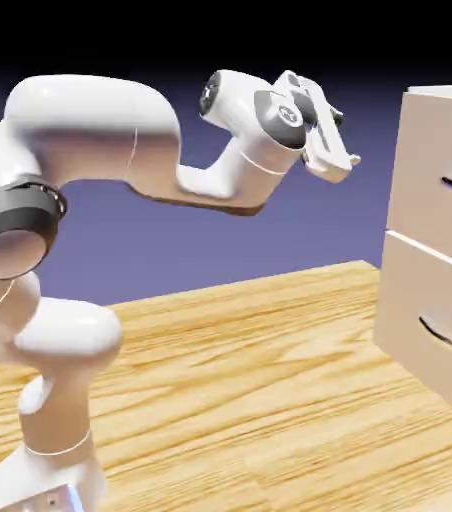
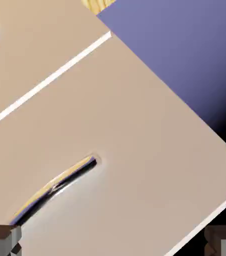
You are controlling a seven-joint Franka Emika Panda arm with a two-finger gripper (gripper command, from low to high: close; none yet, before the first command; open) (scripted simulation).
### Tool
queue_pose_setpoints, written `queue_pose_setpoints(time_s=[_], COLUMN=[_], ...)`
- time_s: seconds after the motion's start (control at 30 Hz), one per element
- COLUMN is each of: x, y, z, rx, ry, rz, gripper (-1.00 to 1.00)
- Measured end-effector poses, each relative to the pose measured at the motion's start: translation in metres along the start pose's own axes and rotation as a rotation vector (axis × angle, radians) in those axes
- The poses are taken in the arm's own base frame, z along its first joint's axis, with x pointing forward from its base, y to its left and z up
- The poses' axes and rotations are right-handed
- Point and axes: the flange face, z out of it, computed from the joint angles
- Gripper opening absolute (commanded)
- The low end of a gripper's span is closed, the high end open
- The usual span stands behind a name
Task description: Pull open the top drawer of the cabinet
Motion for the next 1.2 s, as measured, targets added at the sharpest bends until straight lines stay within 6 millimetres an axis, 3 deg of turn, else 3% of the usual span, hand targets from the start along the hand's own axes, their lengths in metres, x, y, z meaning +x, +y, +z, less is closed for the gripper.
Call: queue_pose_setpoints(time_s=[0.4, 0.93, 1.13, 1.17, 1.2], x=[-0.03, -0.037, -0.045, -0.045, -0.045], y=[-0.025, -0.095, -0.085, -0.084, -0.084], z=[0.069, 0.192, 0.238, 0.242, 0.242], rx=[-0.053, 0.025, 0.027, 0.027, 0.027], ry=[-0.13, -0.346, -0.35, -0.35, -0.35], rz=[-0.831, -2.025, -2.042, -2.043, -2.043], gripper=[0.0, 0.0, 0.0, -1.0, -1.0])
